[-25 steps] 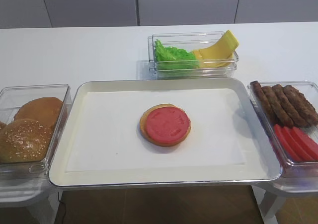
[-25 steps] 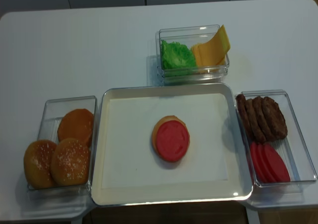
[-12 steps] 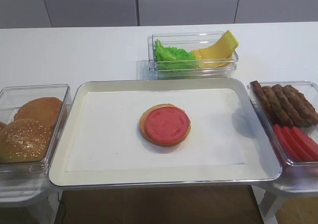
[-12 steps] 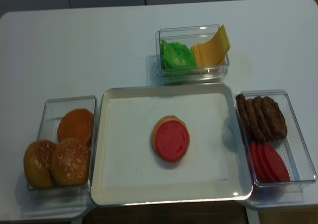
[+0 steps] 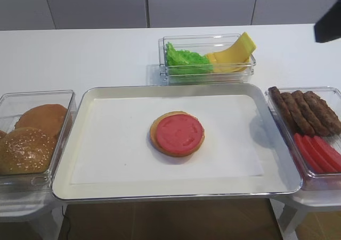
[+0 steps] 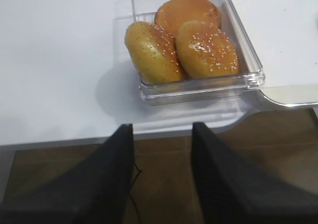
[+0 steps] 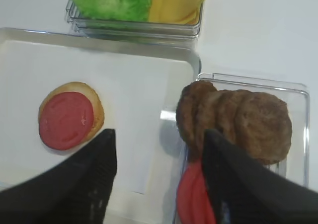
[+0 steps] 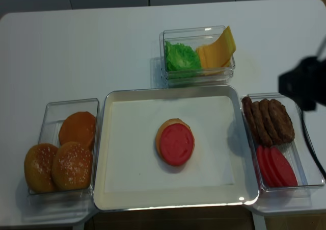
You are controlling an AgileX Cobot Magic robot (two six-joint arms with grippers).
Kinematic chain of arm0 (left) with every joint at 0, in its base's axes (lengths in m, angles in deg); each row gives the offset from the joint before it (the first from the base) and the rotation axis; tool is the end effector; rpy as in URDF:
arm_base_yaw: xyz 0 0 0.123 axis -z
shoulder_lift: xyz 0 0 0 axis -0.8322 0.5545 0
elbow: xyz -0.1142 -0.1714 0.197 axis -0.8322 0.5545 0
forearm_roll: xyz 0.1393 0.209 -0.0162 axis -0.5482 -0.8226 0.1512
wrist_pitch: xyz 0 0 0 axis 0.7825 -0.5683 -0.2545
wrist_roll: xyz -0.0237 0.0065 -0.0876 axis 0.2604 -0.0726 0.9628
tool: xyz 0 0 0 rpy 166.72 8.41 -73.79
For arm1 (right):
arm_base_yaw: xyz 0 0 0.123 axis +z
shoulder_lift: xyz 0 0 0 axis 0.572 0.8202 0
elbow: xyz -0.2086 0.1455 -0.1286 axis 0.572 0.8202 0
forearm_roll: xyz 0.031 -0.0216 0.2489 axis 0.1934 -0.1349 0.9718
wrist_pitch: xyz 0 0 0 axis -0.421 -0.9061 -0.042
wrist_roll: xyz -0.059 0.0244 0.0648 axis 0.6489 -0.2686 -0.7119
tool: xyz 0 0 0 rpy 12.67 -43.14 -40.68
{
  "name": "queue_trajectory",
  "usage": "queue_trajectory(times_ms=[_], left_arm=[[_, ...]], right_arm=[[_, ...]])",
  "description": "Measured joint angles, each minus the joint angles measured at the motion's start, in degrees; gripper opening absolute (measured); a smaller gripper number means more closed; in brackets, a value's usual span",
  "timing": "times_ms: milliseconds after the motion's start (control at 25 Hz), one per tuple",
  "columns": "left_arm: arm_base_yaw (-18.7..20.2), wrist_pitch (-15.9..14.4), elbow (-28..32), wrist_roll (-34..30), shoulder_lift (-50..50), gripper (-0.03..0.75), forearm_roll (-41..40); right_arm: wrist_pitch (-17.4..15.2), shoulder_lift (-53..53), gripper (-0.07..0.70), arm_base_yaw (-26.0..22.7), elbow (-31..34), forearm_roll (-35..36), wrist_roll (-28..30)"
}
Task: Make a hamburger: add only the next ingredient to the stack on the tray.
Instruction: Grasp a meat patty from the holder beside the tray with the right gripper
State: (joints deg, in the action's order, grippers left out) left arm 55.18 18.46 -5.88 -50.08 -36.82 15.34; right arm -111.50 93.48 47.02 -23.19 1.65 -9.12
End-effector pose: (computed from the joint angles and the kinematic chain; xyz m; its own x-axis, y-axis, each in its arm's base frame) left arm -0.0119 -0.0010 0.2648 -0.5572 -0.0556 -0.8285 -0.0391 0.9984 -0.0408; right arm 0.1879 0.0558 0.3676 -0.7447 -0.0455 -0.6658 -0.2351 0.9516 0.1979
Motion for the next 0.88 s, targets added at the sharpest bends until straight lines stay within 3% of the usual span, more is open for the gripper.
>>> queue_trajectory(times_ms=[240, 400, 880], left_arm=[[0.0, 0.0, 0.0, 0.0, 0.0, 0.29, 0.0], [0.0, 0.0, 0.0, 0.0, 0.0, 0.29, 0.0], [0.0, 0.0, 0.0, 0.0, 0.0, 0.29, 0.0]], right_arm=[[-4.1, 14.7, 0.41, 7.9, -8.6, -10.8, -9.6], [-6.6, 23.3, 0.41, 10.1, -12.6, -15.5, -14.5], [-8.0, 36.9, 0.408, 10.4, -15.3, -18.7, -15.6]])
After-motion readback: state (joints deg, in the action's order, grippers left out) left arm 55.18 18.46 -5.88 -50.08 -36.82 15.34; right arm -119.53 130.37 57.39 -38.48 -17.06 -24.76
